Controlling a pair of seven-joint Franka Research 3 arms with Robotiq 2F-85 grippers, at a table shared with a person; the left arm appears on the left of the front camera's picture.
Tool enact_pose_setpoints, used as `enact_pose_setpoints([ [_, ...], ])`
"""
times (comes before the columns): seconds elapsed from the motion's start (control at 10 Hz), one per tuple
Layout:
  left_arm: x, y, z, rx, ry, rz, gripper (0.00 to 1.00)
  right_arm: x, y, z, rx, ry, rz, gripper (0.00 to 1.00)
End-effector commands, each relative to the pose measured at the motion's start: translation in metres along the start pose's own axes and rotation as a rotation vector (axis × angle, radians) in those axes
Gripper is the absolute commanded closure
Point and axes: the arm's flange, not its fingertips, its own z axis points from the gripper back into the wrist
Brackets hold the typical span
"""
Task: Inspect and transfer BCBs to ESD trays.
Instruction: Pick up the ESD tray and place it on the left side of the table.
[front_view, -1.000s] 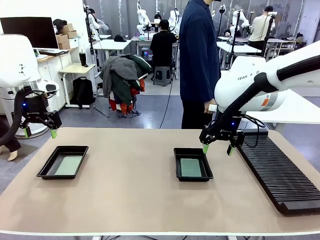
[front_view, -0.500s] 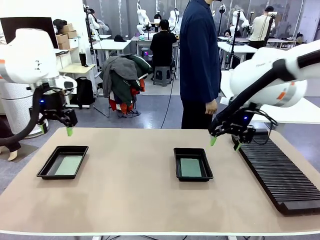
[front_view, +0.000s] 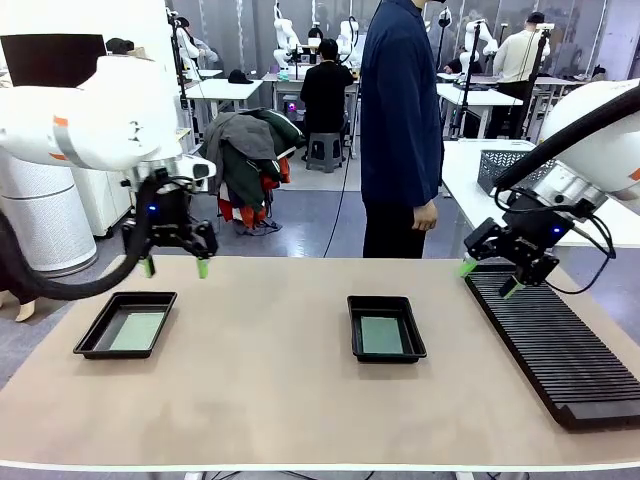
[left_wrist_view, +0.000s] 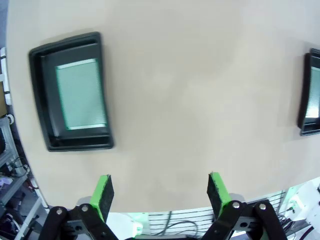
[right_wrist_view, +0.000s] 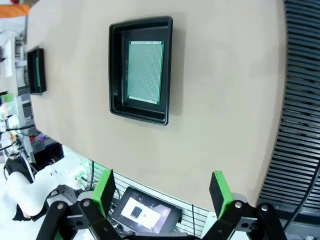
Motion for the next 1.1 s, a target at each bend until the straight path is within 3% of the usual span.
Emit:
enact_pose_setpoints([
  [0.0, 0.002, -0.042, -0.009, -0.035, -0.019, 0.019, 0.0, 0.001, -0.024, 0.008, 0.07, 0.022, 0.032, 0.0],
  [0.5, 0.01, -0.155, -0.036, -0.078, -0.058, 0.0, 0.0, 0.017, -0.078, 0.026, 0.123, 0.028, 0.06, 0.0],
  [0.6, 0.009, -0.175, -0.041, -0.086, -0.07, -0.012, 0.0, 0.005, -0.061, 0.018, 0.071, 0.022, 0.039, 0.0],
  [1.0, 0.022, -0.244, -0.075, -0.062, -0.076, -0.039, 0.0, 0.005, -0.061, 0.018, 0.071, 0.022, 0.039, 0.0],
])
